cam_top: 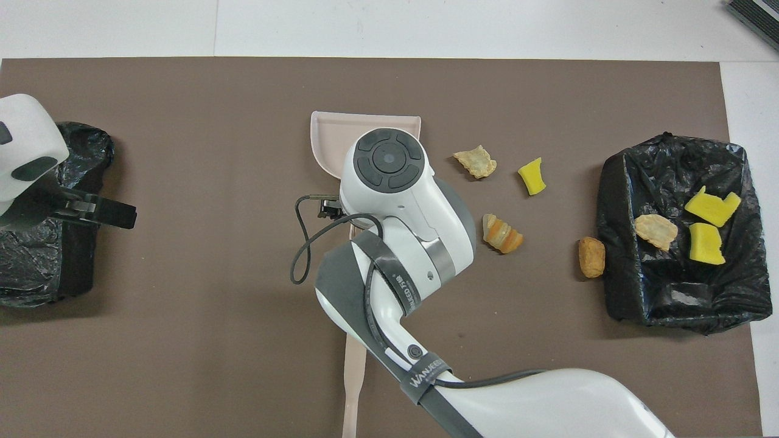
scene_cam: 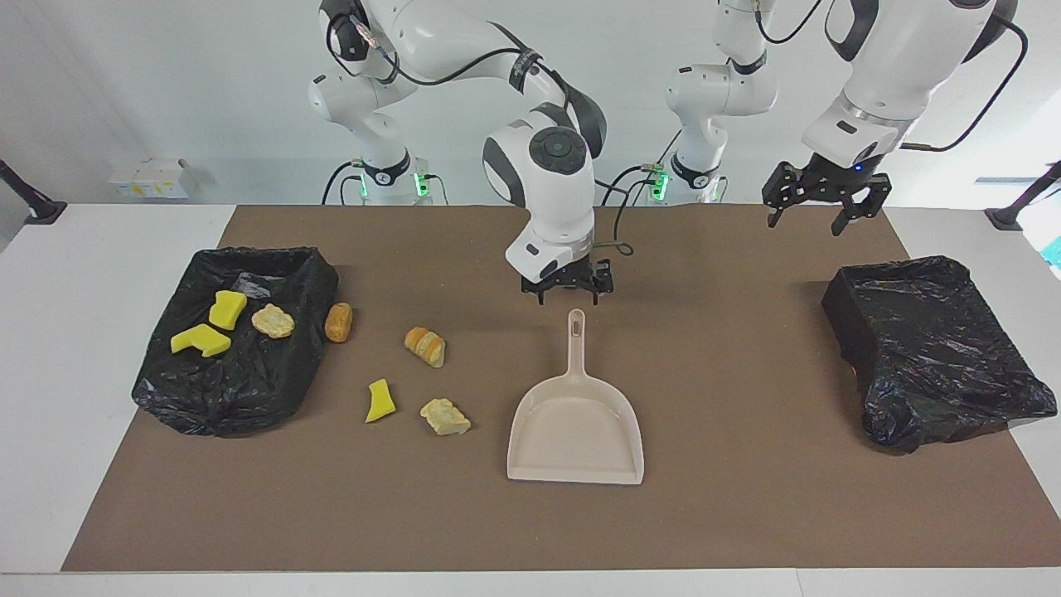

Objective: Sweep and dump trash in bin

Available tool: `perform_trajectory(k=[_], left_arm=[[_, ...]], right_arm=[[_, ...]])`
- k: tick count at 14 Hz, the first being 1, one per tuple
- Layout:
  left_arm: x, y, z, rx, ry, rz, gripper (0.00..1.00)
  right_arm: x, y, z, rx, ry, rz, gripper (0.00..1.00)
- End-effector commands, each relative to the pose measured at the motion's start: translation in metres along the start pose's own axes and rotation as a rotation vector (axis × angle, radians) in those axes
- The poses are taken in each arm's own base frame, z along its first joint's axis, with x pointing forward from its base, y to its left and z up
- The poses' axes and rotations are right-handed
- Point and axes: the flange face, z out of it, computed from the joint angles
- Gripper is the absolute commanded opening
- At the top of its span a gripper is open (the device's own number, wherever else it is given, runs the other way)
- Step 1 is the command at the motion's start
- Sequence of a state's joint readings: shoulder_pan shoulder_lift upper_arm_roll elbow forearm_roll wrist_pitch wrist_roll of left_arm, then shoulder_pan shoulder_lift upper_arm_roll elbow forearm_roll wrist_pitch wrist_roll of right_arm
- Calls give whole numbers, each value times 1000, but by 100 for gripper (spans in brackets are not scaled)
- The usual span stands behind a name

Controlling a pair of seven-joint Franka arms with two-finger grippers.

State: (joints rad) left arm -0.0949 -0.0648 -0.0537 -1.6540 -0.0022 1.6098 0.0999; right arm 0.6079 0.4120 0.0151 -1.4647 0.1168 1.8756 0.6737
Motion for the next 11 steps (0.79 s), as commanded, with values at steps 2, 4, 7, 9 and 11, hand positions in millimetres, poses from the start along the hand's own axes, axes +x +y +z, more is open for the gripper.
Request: perform_trajectory(k=[2, 4, 7, 9, 11], left_arm=[[-3, -5, -6, 15, -4, 2, 100], [-3, -5, -6, 15, -4, 2, 100], [-3, -5, -7, 15, -2, 2, 100], [-2, -5, -7, 15, 1, -1, 100], [-5, -14, -6, 15, -8, -21, 100]], right_arm=[[-75, 8, 7, -29, -62, 22, 100], [-112, 0, 15, -48, -75, 27, 100], [-154, -3, 26, -52, -72, 25, 100], [-189, 2, 41, -20, -64, 53, 100], [-213, 14, 51, -33, -74, 48, 100]])
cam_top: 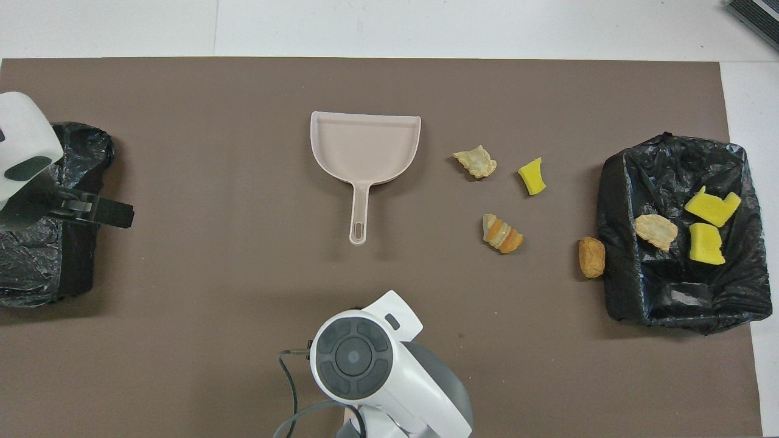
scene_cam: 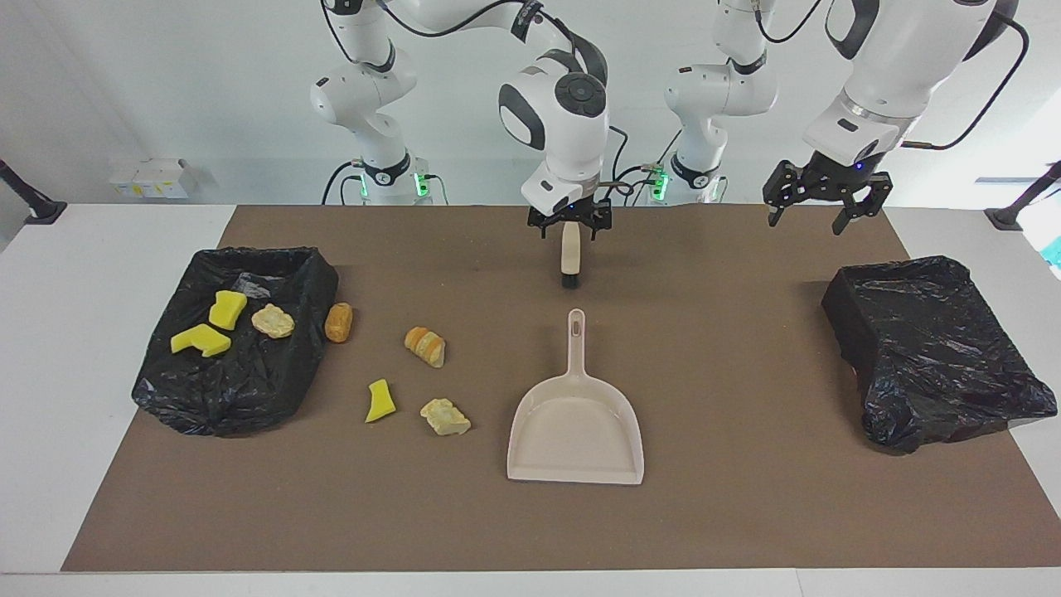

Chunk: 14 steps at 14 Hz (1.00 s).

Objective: Sweep and dump trash in bin

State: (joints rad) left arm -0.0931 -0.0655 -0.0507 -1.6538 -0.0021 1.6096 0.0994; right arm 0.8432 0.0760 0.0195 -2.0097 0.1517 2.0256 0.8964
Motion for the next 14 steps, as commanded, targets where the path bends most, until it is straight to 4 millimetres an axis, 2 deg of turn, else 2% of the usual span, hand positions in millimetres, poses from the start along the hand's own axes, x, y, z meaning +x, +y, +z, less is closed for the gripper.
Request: perform_trajectory(k=[1, 6, 10, 13, 14], left_arm=[[-5, -15, -5, 13, -12, -24, 100], [-6, -17, -5, 9, -7, -77, 100], [-5, -16, -6, 11, -4, -71, 100], [-5, -17, -7, 11, -1, -71, 100], [-5, -16, -7, 11, -1, -71, 100]], right_arm=[[-36, 27, 11, 15, -17, 14, 100], [-83, 13, 63, 26, -42, 40, 100], [-98, 2, 90, 39, -45, 69, 95], [-99, 2, 95, 32, -48, 70, 80], [-99, 2, 95, 31, -49, 72, 71]])
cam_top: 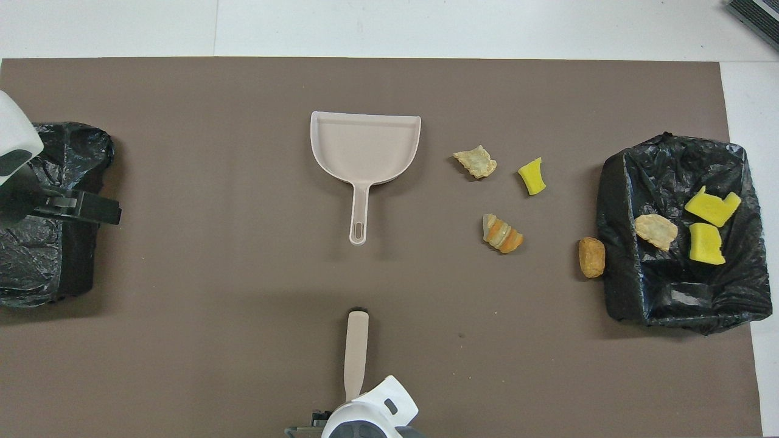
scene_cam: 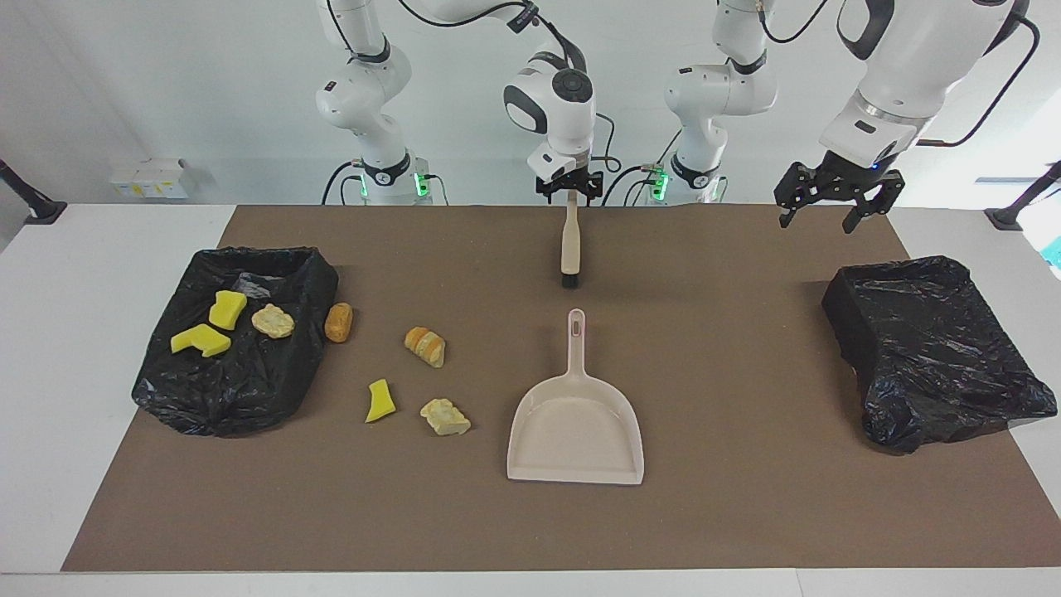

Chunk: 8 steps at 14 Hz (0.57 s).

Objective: Sweep and dump trash in bin

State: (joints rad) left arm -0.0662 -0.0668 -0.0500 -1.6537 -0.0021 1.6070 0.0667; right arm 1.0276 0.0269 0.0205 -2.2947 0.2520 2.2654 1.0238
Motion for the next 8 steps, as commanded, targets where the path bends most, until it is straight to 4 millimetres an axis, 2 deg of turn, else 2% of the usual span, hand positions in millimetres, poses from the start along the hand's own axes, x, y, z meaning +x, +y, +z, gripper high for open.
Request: perform_trajectory(k=[1, 3, 4, 8], left_arm=[[-3, -2, -7, 11, 1, -9, 100], [-3, -2, -7, 11, 1, -8, 100], [-3, -2, -7, 12, 1, -8, 100], [-3, -4, -7, 12, 1, -9, 100]], right_arm=[[1, 1, 2, 22, -1, 36, 47], [4, 1, 4, 23, -9, 46, 8], [5, 1, 5, 27, -17, 59, 0], [13, -11, -11, 24, -34, 78, 0]])
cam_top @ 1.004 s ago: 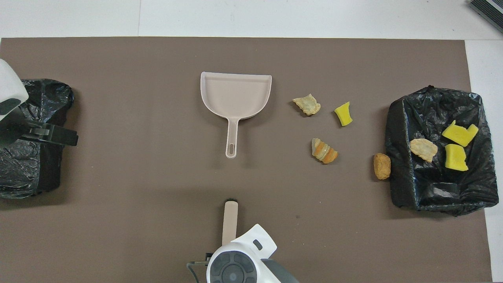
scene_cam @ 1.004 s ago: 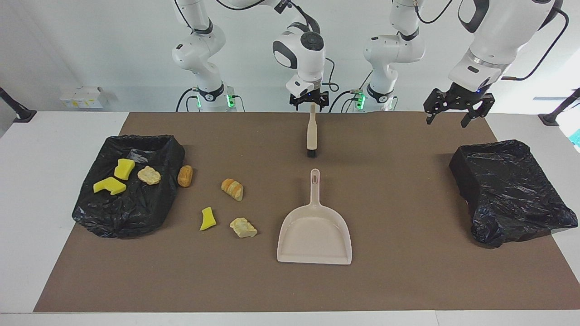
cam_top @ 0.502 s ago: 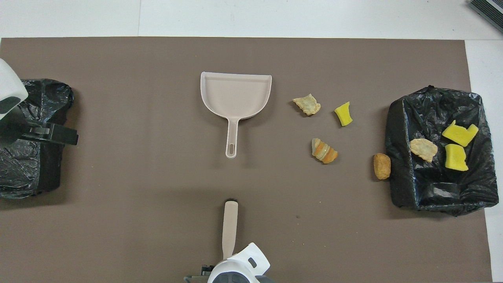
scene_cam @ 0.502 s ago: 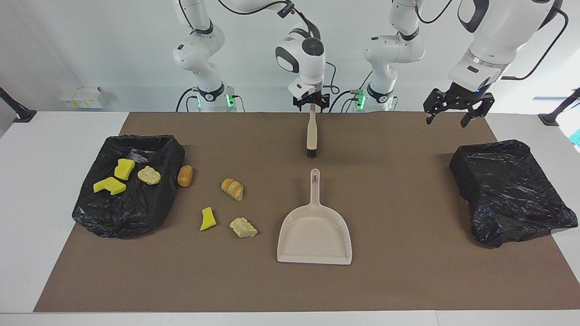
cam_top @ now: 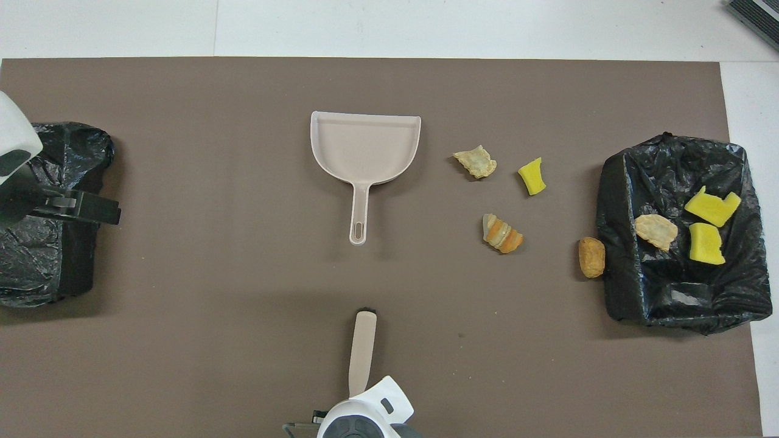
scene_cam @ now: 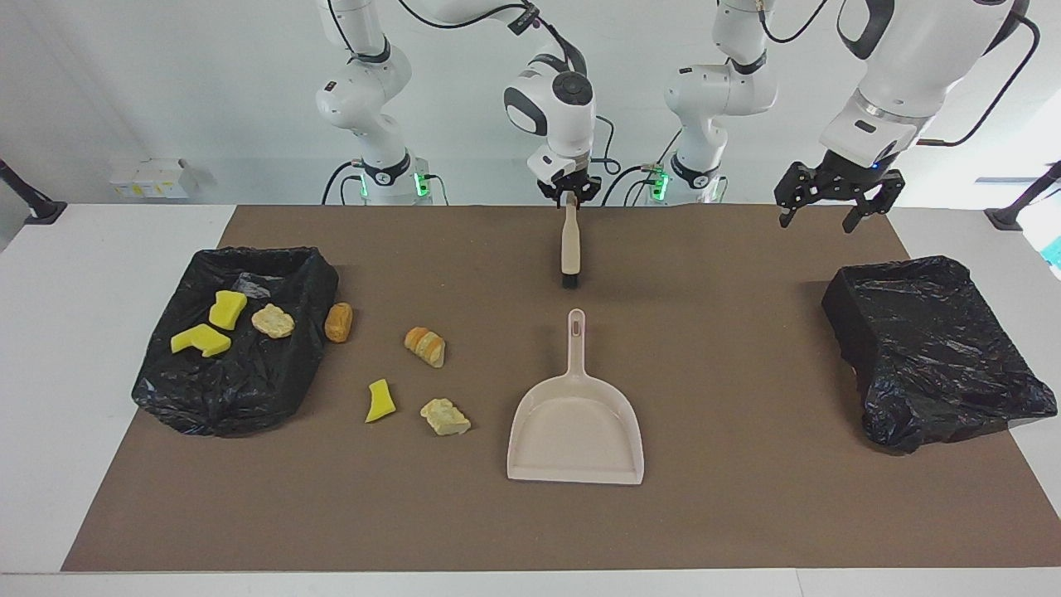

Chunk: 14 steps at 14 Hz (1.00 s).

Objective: Sweep and dump trash in bin

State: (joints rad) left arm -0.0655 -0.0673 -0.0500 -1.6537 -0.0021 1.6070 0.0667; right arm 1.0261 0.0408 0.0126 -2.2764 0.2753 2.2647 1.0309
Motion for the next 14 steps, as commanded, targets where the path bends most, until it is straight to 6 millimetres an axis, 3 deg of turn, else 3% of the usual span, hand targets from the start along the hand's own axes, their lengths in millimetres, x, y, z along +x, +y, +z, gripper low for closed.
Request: perform_trajectory(k=[1, 4, 8, 11, 14], left_arm=[[-3, -4, -6, 12, 0, -10, 100], [-3, -3, -6, 12, -3, -10, 100], [-6, 17, -11, 16, -3, 30, 100], [-10, -20, -13, 15, 0, -36, 100], [-13, -17, -13, 9, -11, -27, 100]], right_arm=[[17, -5, -20, 14, -24, 85, 0], [41, 2, -42, -13, -35, 166, 0], [89, 33, -68, -88, -32, 230, 0], [128, 70, -87, -171, -45, 305, 0], [164, 114, -91, -261, -16, 376, 0]])
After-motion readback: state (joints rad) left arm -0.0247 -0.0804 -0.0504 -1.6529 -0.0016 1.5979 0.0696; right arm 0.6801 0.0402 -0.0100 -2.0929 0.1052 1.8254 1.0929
